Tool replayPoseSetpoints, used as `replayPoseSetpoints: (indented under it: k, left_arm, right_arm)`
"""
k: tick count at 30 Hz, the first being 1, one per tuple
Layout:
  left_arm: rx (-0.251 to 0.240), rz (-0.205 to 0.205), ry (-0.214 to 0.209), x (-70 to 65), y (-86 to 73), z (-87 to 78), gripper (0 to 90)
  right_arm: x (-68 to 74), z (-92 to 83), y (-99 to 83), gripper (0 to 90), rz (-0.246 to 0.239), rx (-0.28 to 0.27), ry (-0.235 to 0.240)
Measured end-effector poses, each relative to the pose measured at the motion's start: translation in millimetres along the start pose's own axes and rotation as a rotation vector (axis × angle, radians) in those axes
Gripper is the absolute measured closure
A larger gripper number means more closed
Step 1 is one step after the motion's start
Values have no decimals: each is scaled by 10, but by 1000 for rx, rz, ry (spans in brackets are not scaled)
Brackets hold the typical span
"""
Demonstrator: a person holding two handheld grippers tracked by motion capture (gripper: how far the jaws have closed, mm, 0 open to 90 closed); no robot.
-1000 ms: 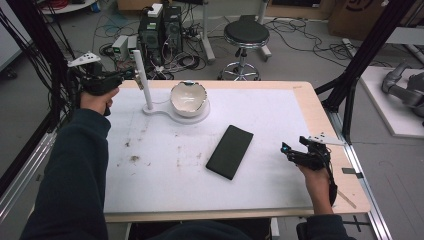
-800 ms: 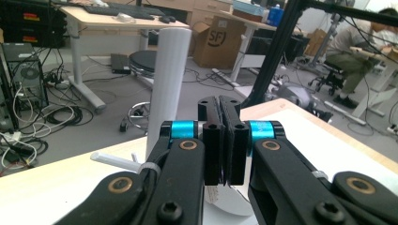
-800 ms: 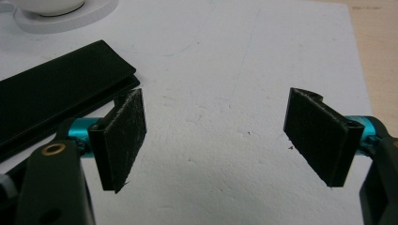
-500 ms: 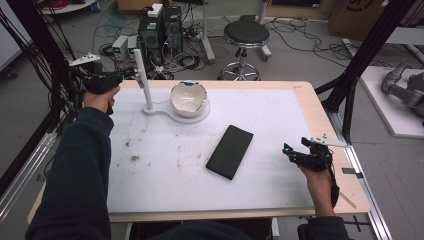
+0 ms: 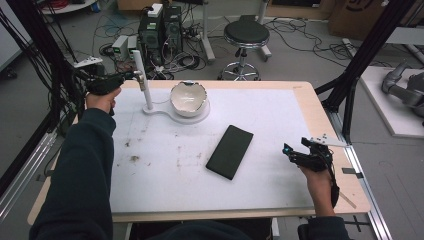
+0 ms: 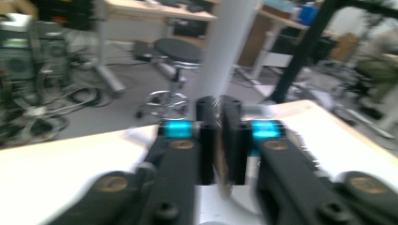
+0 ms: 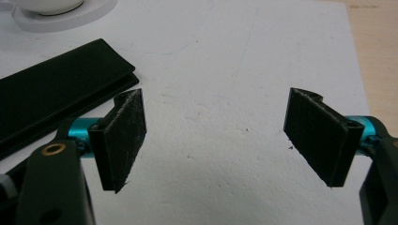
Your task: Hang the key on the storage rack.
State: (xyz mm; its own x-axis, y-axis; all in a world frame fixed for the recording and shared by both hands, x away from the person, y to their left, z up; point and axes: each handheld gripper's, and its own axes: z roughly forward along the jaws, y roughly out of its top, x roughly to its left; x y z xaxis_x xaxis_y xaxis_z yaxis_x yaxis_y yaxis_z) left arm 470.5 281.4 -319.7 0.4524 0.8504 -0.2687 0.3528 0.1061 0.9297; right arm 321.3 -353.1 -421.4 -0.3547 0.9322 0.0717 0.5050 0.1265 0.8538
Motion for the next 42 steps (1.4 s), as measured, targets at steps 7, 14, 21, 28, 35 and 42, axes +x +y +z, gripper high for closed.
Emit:
replayPoseSetpoints:
  k: [7, 14, 21, 28, 35, 42]
  left_arm:
    - [34, 34, 59, 16, -379, -144, 474]
    - [-10, 150, -5, -243, -692, -393, 237]
    - [-35, 223, -31, -480, -919, -555, 192]
    - [-16, 239, -26, -528, -1038, -568, 205]
    - [-2, 241, -29, -537, -1051, -562, 212]
    - [2, 243, -47, -583, -1064, -526, 212]
  right_arm:
    - [4, 3, 2, 216, -3, 1, 3]
    - [35, 42, 20, 216, -17, 1, 11]
    - [70, 81, 41, 215, -26, 3, 27]
    - [100, 103, 55, 215, -31, 3, 34]
    - [128, 148, 68, 215, -49, 15, 37]
    - [118, 88, 42, 215, -52, 7, 35]
